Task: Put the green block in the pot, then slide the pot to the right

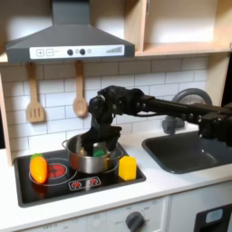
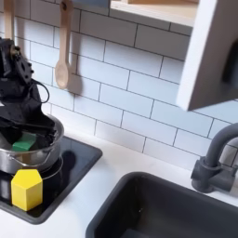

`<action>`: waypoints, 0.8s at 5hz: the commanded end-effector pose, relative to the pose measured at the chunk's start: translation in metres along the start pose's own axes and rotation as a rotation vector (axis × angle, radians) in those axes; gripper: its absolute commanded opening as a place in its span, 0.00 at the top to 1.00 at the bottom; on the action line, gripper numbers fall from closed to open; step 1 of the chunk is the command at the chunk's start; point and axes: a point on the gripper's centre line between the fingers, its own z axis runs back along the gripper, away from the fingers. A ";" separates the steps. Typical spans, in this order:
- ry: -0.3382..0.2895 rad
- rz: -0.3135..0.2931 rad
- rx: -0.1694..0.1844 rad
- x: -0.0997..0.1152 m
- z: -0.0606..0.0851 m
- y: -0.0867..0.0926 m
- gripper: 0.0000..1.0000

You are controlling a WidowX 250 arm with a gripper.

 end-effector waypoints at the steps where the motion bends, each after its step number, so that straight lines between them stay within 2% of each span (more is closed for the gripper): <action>1: 0.005 -0.014 -0.009 -0.011 0.002 -0.009 0.00; 2: 0.019 -0.038 -0.019 -0.014 0.003 -0.021 0.00; 3: 0.028 -0.048 -0.016 -0.012 0.004 -0.031 0.00; 4: 0.063 -0.047 -0.003 -0.015 0.003 -0.036 0.00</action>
